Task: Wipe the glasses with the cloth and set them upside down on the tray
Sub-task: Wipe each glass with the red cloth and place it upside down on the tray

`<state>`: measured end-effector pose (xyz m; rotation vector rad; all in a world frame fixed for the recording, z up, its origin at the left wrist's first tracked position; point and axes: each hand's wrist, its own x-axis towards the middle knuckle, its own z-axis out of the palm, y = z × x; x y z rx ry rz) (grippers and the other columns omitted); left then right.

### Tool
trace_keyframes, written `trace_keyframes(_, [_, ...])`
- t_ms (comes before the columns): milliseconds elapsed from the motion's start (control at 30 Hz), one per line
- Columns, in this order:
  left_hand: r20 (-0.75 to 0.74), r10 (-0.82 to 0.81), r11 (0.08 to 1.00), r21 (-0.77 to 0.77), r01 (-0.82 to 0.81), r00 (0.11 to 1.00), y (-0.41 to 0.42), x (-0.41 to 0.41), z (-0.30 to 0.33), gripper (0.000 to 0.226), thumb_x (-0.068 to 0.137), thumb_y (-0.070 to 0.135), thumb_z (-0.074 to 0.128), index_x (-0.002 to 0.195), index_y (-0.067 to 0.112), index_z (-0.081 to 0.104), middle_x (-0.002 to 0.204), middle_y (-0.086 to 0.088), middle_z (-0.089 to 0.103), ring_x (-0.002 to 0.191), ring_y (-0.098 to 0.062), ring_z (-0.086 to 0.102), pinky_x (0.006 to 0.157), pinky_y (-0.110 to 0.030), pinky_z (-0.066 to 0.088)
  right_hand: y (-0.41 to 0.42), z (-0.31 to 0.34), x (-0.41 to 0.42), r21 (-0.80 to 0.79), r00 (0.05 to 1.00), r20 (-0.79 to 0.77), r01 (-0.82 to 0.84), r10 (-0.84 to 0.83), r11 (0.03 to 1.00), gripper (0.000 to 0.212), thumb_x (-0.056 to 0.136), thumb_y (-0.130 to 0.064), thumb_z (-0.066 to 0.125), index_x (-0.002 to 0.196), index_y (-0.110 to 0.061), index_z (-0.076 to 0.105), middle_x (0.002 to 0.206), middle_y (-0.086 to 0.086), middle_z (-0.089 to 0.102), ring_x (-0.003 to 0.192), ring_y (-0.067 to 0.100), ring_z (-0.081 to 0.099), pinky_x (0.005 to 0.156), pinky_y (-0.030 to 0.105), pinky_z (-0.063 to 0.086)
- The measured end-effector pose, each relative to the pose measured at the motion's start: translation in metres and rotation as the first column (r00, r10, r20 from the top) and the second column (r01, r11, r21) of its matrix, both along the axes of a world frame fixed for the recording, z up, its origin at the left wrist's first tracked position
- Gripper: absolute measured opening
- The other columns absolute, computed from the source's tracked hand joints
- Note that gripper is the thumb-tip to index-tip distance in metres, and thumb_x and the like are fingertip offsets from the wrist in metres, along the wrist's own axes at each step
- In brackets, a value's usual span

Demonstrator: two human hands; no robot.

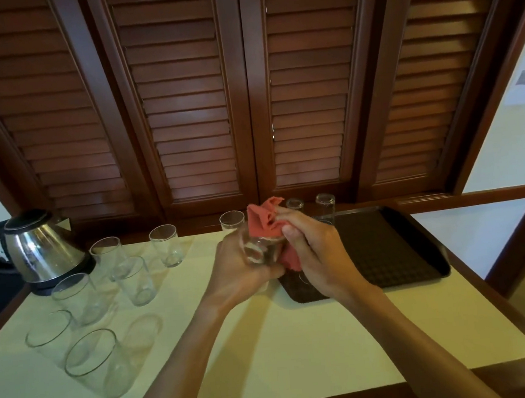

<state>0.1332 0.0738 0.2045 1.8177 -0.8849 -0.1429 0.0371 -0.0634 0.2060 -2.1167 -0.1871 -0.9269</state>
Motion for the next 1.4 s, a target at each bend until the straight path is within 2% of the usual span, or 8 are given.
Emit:
trace_keyframes(200, [-0.054,-0.003,0.999,0.045,0.005,0.999,-0.035,-0.003,-0.003,0.055,0.066,0.002,0.09,0.108,0.033,0.071,0.095,0.012,0.077,0.091,-0.004,0.072,0.086,-0.032,0.06,-0.023,-0.001,-0.02,-0.051,1.0,-0.008,-0.024,0.024,0.998,0.032,0.107,-0.015,0.042,0.131,-0.011,0.063,0.137,0.001,0.063,0.134,0.011,0.054,0.112,0.029,0.042])
trace_keyframes(333, [-0.206,-0.032,0.999,-0.037,0.025,0.978,-0.058,-0.003,-0.004,0.059,0.069,-0.007,0.089,0.11,0.028,0.066,0.088,0.015,0.076,0.087,-0.003,0.074,0.076,-0.021,0.058,-0.076,-0.023,-0.037,0.243,0.988,-0.004,0.149,-0.153,0.959,0.029,0.104,-0.05,0.04,0.119,-0.037,0.062,0.103,-0.015,0.07,0.089,0.014,0.069,0.075,0.035,0.06])
trace_keyframes(433, [-0.32,-0.055,0.995,-0.094,0.026,0.946,-0.087,-0.003,-0.001,0.058,0.081,0.016,0.089,0.126,0.024,0.054,0.1,-0.003,0.072,0.092,-0.011,0.075,0.071,-0.025,0.057,-0.116,-0.071,-0.033,0.337,0.913,-0.111,0.406,-0.393,0.849,0.019,0.106,-0.039,0.043,0.11,-0.05,0.058,0.102,-0.015,0.07,0.069,0.016,0.07,0.056,0.04,0.059])
trace_keyframes(533, [-0.345,-0.075,0.994,-0.098,0.043,0.935,-0.125,0.004,0.003,0.063,0.083,0.037,0.085,0.131,0.023,0.047,0.116,-0.012,0.07,0.108,-0.024,0.073,0.089,-0.047,0.061,-0.148,-0.141,-0.034,-0.066,0.753,-0.279,0.604,-0.595,0.795,0.038,0.104,-0.014,0.047,0.12,-0.045,0.061,0.131,-0.012,0.063,0.111,0.012,0.066,0.088,0.038,0.059])
trace_keyframes(600, [-0.354,-0.103,0.993,-0.089,0.076,0.93,-0.151,0.009,0.008,0.059,0.086,0.036,0.083,0.132,0.024,0.048,0.118,-0.005,0.067,0.113,-0.023,0.071,0.093,-0.045,0.059,-0.157,-0.18,-0.038,-0.356,0.627,-0.393,0.571,-0.673,0.74,0.041,0.099,-0.01,0.052,0.13,-0.036,0.062,0.142,-0.01,0.055,0.138,0.016,0.048,0.114,0.039,0.041])
trace_keyframes(667, [-0.34,-0.092,0.996,-0.051,0.079,0.936,-0.175,0.015,0.012,0.056,0.086,0.036,0.084,0.132,0.023,0.055,0.122,0.001,0.066,0.115,-0.017,0.068,0.098,-0.04,0.056,-0.16,-0.201,-0.044,-0.474,0.569,-0.432,0.517,-0.7,0.713,0.037,0.1,-0.016,0.055,0.133,-0.03,0.062,0.144,-0.005,0.056,0.141,0.02,0.045,0.12,0.045,0.031])
trace_keyframes(967, [-0.107,0.091,0.961,0.269,-0.059,0.99,-0.261,0.035,-0.008,0.069,0.071,0.024,0.097,0.131,0.015,0.064,0.114,0.005,0.068,0.112,-0.013,0.063,0.093,-0.026,0.048,-0.162,-0.204,-0.048,-0.484,0.568,-0.413,0.525,-0.712,0.7,0.039,0.106,-0.035,0.035,0.136,-0.027,0.059,0.142,-0.006,0.058,0.139,0.018,0.047,0.118,0.046,0.034])
trace_keyframes(1400, [-0.029,0.173,0.802,0.585,-0.123,0.985,-0.289,0.044,-0.066,0.081,0.07,0.02,0.097,0.137,0.002,0.055,0.139,-0.017,0.062,0.131,-0.034,0.06,0.107,-0.045,0.053,-0.163,-0.198,-0.051,-0.421,0.548,-0.535,0.486,-0.642,0.766,0.041,0.109,-0.04,0.033,0.144,-0.03,0.05,0.154,-0.007,0.046,0.148,0.017,0.033,0.124,0.045,0.022])
